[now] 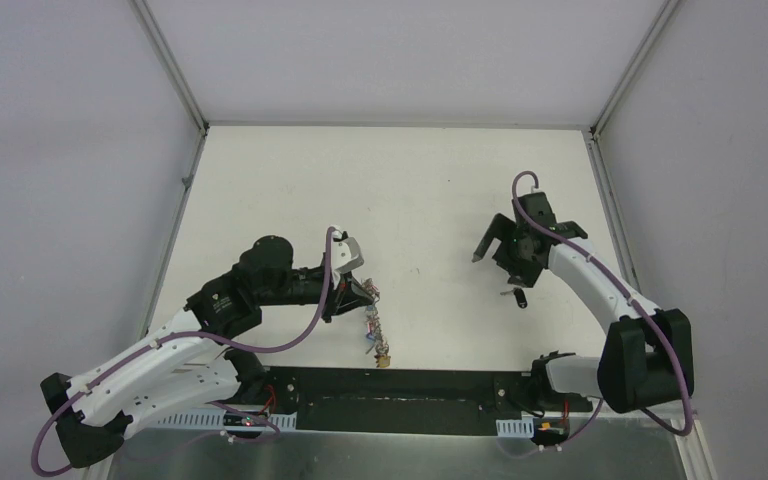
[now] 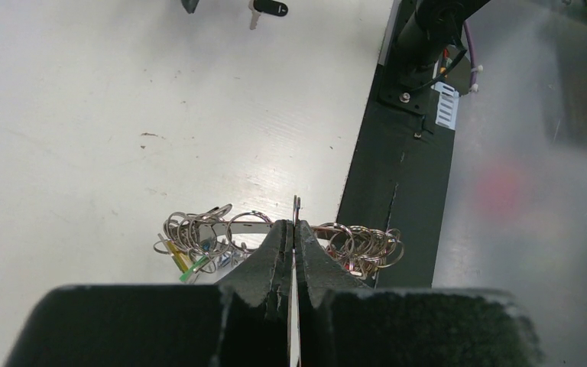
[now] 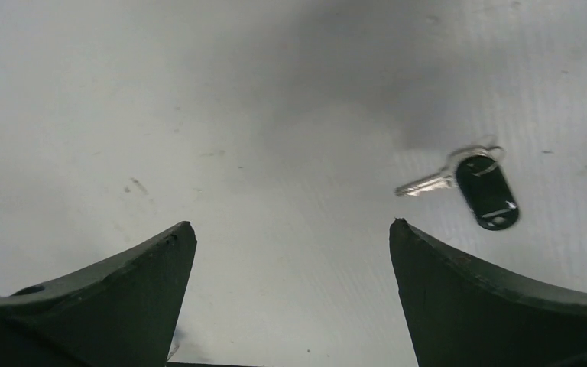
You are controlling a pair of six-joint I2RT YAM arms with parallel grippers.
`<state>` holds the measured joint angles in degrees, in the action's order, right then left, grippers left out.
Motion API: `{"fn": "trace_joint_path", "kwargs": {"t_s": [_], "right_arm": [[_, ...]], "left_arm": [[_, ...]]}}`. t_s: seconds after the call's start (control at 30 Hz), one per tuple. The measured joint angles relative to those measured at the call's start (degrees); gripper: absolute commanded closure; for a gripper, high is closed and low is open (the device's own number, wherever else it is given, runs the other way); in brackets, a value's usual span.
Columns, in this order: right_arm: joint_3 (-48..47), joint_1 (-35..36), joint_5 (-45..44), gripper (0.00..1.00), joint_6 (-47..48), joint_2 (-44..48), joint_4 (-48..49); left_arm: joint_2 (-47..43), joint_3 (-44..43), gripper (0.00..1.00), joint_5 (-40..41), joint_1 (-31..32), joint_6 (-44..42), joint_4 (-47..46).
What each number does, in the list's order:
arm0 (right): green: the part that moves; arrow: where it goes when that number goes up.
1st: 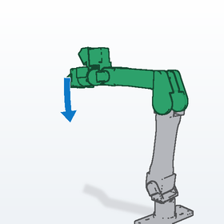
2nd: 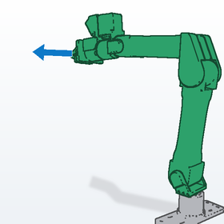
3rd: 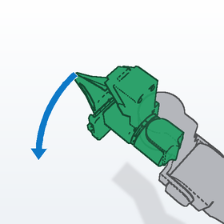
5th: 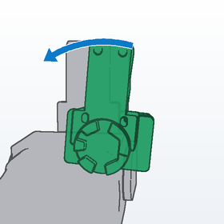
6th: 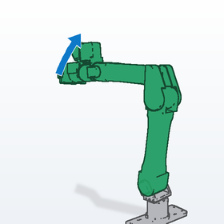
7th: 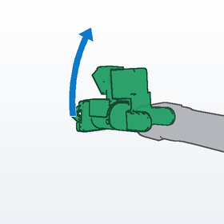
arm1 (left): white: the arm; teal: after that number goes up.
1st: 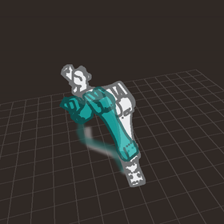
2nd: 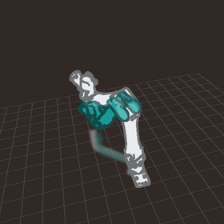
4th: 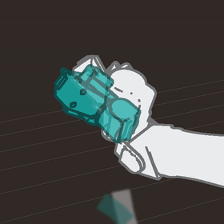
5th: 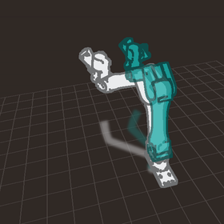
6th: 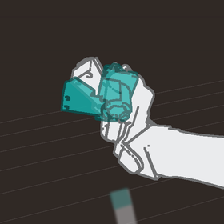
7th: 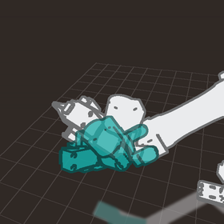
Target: Put the keys on the keyring
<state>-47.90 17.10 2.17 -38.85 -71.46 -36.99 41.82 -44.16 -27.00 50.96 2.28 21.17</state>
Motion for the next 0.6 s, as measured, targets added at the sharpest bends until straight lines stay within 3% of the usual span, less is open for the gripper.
{"fn": "trace_joint_path", "kwargs": {"t_s": [0.13, 0.33, 0.5, 0.6], "right_arm": [[-2.5, -5.1, -0.7, 0.01, 1.5, -3.8, -8.1], [-3.3, -8.3, -6.0, 0.01, 6.0, -2.4, -12.3], [-3.7, -8.9, -10.5, 0.08, 9.1, -1.1, -13.1], [-4.5, -10.1, -10.2, 0.18, 9.3, -2.5, -13.5]], "left_arm": [[0.0, 1.0, 1.00, 0.0, 0.0, 0.7, -1.0], [0.0, 1.3, 1.00, 0.0, 0.0, 1.2, -1.8], [0.0, 2.7, 1.00, -0.1, 0.0, 1.5, -3.2], [0.0, 3.2, 1.00, -0.1, 0.0, 1.7, -3.6]]}}
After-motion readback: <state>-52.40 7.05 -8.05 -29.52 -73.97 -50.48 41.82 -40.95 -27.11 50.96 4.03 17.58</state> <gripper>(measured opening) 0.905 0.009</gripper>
